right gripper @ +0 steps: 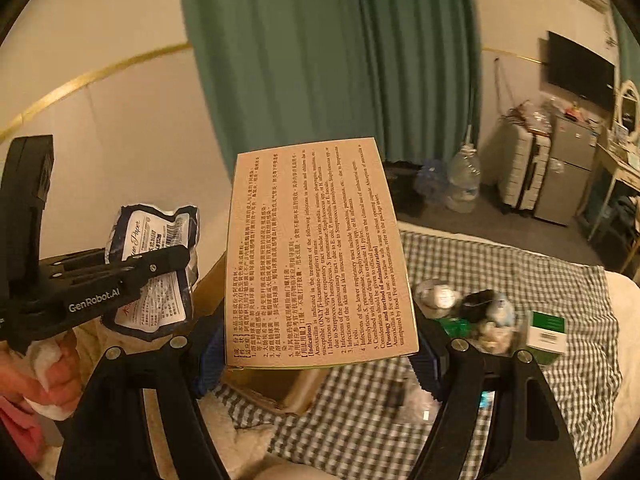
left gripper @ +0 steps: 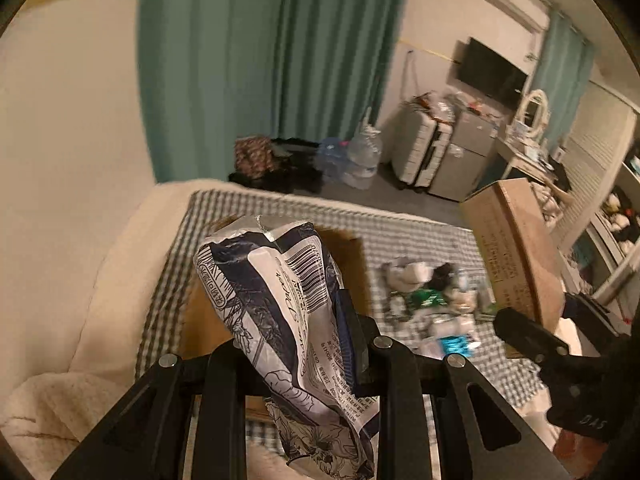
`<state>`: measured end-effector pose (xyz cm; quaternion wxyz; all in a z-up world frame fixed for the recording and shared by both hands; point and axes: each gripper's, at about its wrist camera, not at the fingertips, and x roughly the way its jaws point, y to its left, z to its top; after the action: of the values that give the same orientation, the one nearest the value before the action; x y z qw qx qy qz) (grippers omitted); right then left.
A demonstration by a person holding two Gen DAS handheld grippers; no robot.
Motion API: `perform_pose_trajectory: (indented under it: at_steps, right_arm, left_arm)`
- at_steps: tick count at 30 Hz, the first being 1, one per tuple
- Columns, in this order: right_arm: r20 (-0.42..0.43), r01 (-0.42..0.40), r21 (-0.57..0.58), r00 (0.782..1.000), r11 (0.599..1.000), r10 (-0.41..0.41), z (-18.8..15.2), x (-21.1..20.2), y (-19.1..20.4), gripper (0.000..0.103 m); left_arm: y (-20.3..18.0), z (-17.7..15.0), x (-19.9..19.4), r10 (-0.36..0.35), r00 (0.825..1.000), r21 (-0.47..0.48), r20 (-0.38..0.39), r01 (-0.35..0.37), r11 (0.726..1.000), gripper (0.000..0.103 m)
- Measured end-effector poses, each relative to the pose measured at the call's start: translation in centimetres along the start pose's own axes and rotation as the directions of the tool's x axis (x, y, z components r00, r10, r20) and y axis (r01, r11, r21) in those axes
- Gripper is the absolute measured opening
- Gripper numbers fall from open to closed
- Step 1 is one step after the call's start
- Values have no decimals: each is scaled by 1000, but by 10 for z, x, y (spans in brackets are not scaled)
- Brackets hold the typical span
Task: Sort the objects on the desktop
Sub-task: 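Carry the snack bag and leaflet into the cardboard box and release both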
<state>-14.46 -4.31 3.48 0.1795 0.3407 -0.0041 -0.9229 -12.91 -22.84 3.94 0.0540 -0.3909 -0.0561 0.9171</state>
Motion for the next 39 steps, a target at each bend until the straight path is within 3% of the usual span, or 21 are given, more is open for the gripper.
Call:
perform_pose_trajectory:
  at_steps: [6,21,23,25,26,27,28,33,39]
  right_arm:
    - [-76,-3,-6,997,1000,3,0,53,16,75]
    - [-240,20,15,971,1000,-16,-18,177,5,75]
    - [-246,10,22,969,1000,-5,-21,185,4,75]
    - [-229,6,29,973,1000,0,-21,186,9,77]
    - [-214,14,34,977,999,-6,-20,183,10,81]
    - [-199,27,32,980,999,-20,-19,182,10,93]
    - [-171,51,18,984,999,-47,-16,176,12,95]
    - [-105,63,15,993,998,-61,-9,153,12,95]
    - [-17,87,39,996,995,-86,-8,90,-3,95]
  left_arm:
    - [45,-19,41,-28,999,-66,-33,26,997,24]
    - [56,-40,109,-19,990,-42,-142,14,999,24]
    - [55,-41,109,-1,990,-33,-140,-4,999,30]
    - [52,-42,108,40,990,-14,-137,-43,999,53]
    - [52,-43,108,60,989,-12,-137,-62,998,60]
    - [52,-44,107,71,988,-16,-135,-74,997,69]
    - [53,-45,106,76,989,-27,-129,-80,996,74]
    - [53,-46,93,65,991,-85,-113,-75,994,86]
    - [10,-42,59,34,998,-64,-60,-38,997,94]
